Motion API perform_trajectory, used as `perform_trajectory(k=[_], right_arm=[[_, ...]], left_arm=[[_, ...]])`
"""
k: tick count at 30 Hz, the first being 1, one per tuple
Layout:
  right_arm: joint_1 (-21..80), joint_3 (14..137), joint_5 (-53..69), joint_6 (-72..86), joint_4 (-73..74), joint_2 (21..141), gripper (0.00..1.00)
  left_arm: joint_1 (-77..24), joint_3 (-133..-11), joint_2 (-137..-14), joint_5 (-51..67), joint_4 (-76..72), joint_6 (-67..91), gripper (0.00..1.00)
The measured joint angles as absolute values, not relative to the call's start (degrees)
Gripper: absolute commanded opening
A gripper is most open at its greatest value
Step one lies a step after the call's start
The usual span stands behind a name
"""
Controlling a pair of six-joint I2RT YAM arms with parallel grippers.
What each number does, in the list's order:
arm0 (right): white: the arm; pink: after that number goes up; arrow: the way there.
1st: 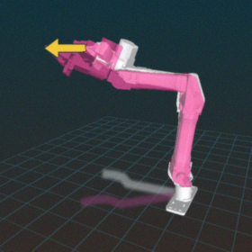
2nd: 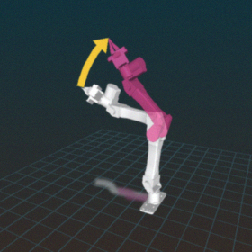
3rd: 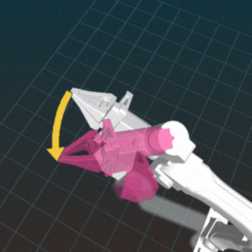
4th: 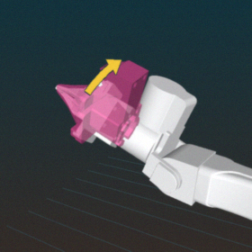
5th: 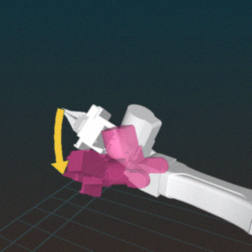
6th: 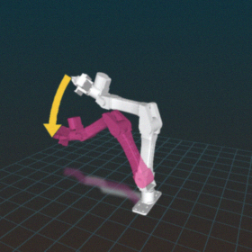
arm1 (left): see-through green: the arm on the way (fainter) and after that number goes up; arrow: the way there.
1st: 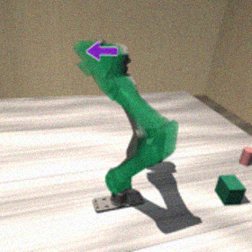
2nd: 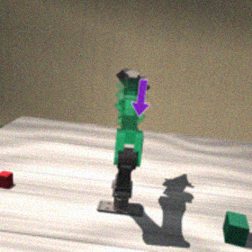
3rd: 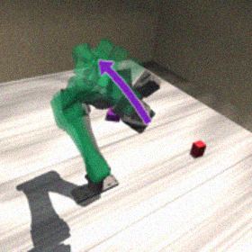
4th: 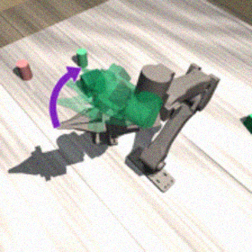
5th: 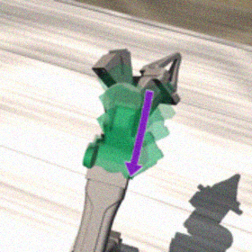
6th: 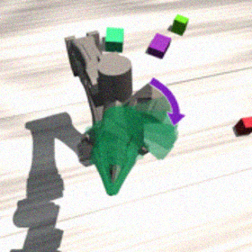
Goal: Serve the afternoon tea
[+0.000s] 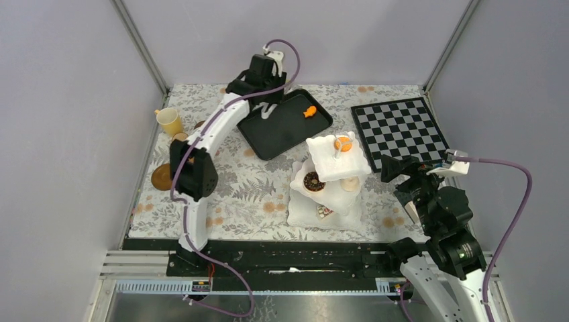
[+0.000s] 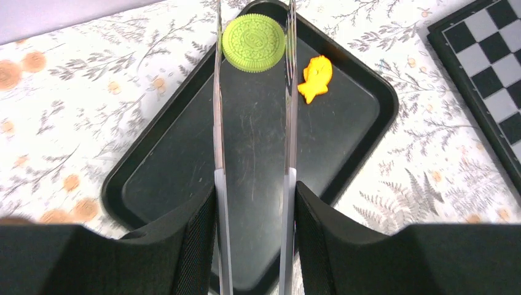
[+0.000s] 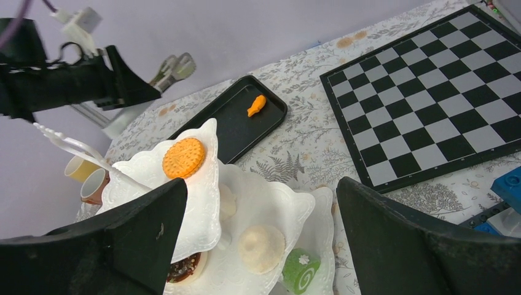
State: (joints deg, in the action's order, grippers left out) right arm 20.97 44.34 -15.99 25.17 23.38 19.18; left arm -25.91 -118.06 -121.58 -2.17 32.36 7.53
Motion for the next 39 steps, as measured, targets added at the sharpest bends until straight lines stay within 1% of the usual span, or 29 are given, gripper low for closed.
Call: perform_trajectory(k=[3, 9, 16, 20, 24, 28, 39], right_arm=[[21.0, 44.3, -15.9, 24.5, 23.1, 18.7, 0.98], [21.0, 44.4, -15.8, 22.4, 22.3, 17.9, 0.98], [21.0, 44.4, -15.4, 20.3, 21.4, 17.3, 0.98], [21.0, 44.4, -15.4, 19.9, 21.0, 17.1, 0.98], [21.0, 44.4, -15.3, 19.7, 20.6, 17.1, 0.98], [21.0, 44.4, -15.4, 19.7, 20.5, 17.1, 0.98], [21.0, 44.4, -15.4, 20.8, 20.3, 16.8, 0.98]], left_arm=[[-25.3, -115.4, -115.5, -2.2, 34.7, 7.5, 0.18], [-24.4, -106.2, -100.2, -0.5, 42.1, 7.0, 0.20], [-24.6, -93.7, -75.9, 12.6, 46.6, 4.4, 0.21], [-25.2, -90.2, -66.3, 20.9, 46.7, 3.4, 0.20], [-26.1, -88.0, -63.0, 27.9, 46.6, 3.2, 0.20], [-27.9, -85.6, -63.6, 32.3, 44.4, 4.0, 0.20], [-34.7, -82.8, -67.7, 34.5, 39.7, 5.1, 0.20]])
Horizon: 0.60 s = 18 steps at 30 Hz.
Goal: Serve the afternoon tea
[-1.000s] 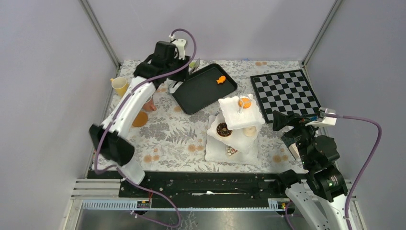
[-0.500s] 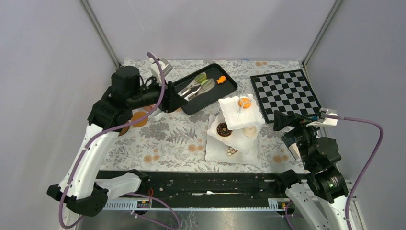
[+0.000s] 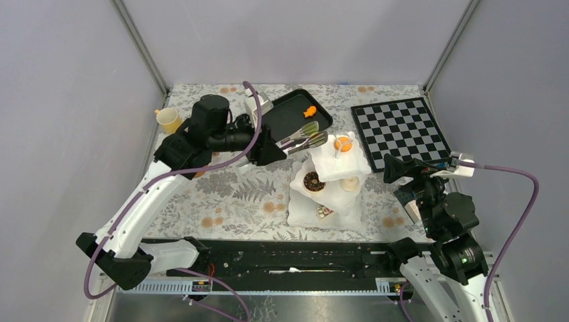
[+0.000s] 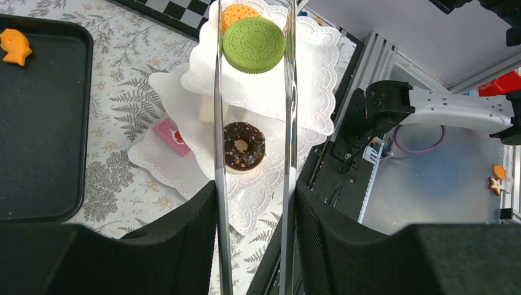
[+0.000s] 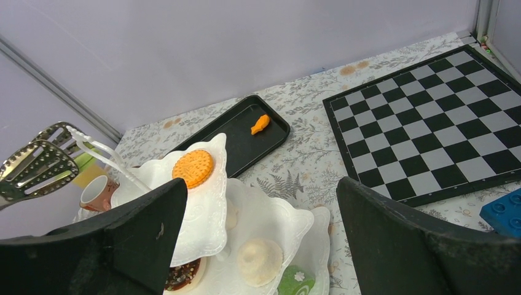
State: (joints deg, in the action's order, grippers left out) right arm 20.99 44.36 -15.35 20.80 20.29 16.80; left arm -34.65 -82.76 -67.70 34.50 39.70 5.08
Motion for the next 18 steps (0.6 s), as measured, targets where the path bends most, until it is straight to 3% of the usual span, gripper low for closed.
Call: perform_trajectory(k=[18], right_arm=[[21.0, 44.4, -15.3, 21.5, 20.3, 16.8, 0.98]], left_arm=[[-37.8, -81.4, -73.1, 30.7, 37.7, 4.3, 0.27]])
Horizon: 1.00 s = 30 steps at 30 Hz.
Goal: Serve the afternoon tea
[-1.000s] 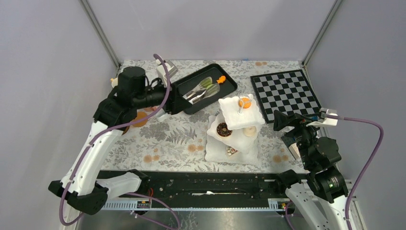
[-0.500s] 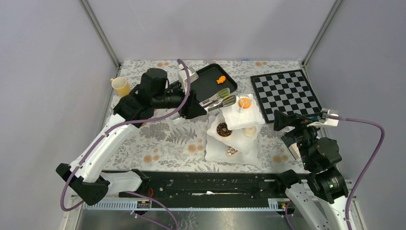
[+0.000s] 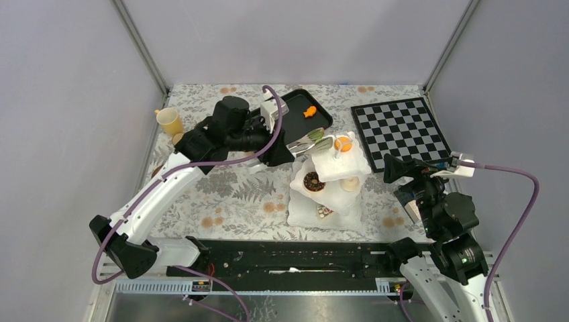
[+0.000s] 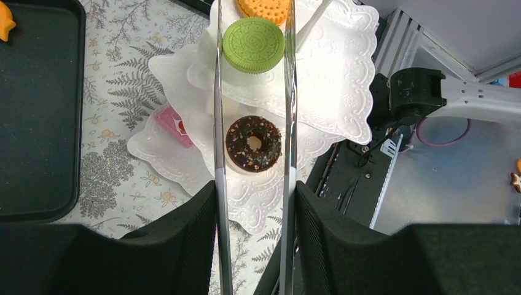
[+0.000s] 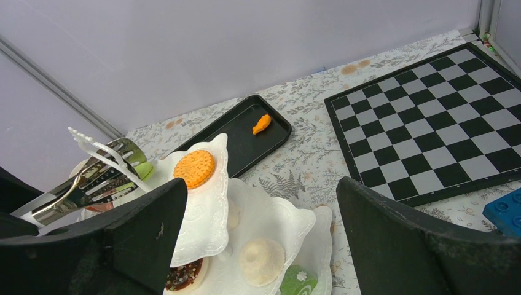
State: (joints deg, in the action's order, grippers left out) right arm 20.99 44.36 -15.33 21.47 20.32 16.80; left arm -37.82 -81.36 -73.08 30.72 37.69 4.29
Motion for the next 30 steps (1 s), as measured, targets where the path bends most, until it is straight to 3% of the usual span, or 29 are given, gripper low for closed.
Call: perform_trajectory(k=[9, 18, 30], right_arm=[[21.0, 44.4, -15.3, 21.5, 20.3, 16.8, 0.98], [21.0, 44.4, -15.3, 21.6, 20.3, 16.8, 0.98], [21.0, 44.4, -15.3, 21.9, 20.3, 16.8, 0.98]], left_arm=[[-38.6, -81.0, -73.2, 29.7, 37.9, 3.6, 0.33], [-38.9, -80.9, -73.3, 29.0, 38.1, 3.0, 0.51], [-38.9, -80.9, -73.2, 27.6, 39.4, 1.9, 0.54]])
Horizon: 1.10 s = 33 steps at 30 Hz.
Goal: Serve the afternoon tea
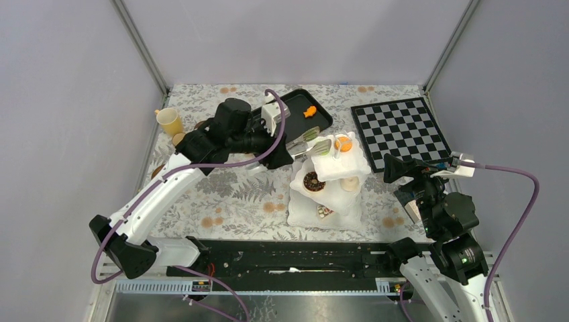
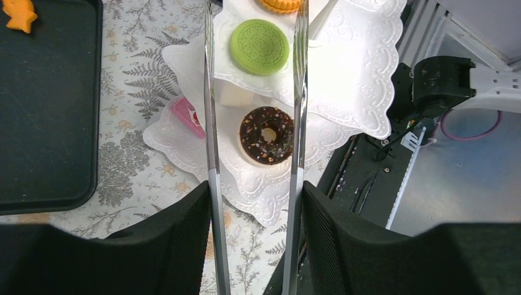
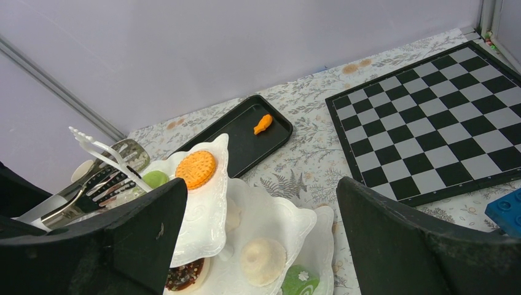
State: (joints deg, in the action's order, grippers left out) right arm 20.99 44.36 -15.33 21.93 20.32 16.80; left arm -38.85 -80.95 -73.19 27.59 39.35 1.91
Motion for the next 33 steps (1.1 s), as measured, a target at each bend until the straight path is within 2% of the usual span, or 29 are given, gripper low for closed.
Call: perform_trajectory(k=[9, 13, 15, 19, 26, 29, 33], right_arm=[[21.0, 44.4, -15.3, 21.9, 20.3, 16.8, 0.98], [21.0, 44.4, -15.3, 21.9, 20.3, 16.8, 0.98], [21.0, 44.4, -15.3, 21.9, 20.3, 16.8, 0.98], [21.0, 44.4, -15.3, 21.9, 20.3, 16.9, 0.98], [21.0, 44.4, -15.1, 22.5, 20.3, 18.1, 0.98], [21.0, 44.4, -15.0, 22.5, 20.5, 19.2, 0.98], [21.0, 44.4, -15.0, 22.5, 21.5, 21.2, 0.98]], left_arm=[[-38.1, -80.9, -67.7, 19.5, 41.8, -1.7, 0.52], [-34.0, -80.0, -61.9, 11.9, 40.5, -1.7, 0.52], [-31.5, -79.3, -59.8, 7.0, 38.9, -1.4, 0.48], [-28.4, -77.0, -60.0, 0.8, 33.4, -0.3, 0.48], [-27.3, -71.1, -74.7, -0.4, 17.3, 0.5, 0.48], [-27.1, -69.8, -83.2, 1.0, 12.8, 0.7, 0.53], [-27.0, -70.9, -93.0, 4.0, 9.4, 0.7, 0.53]])
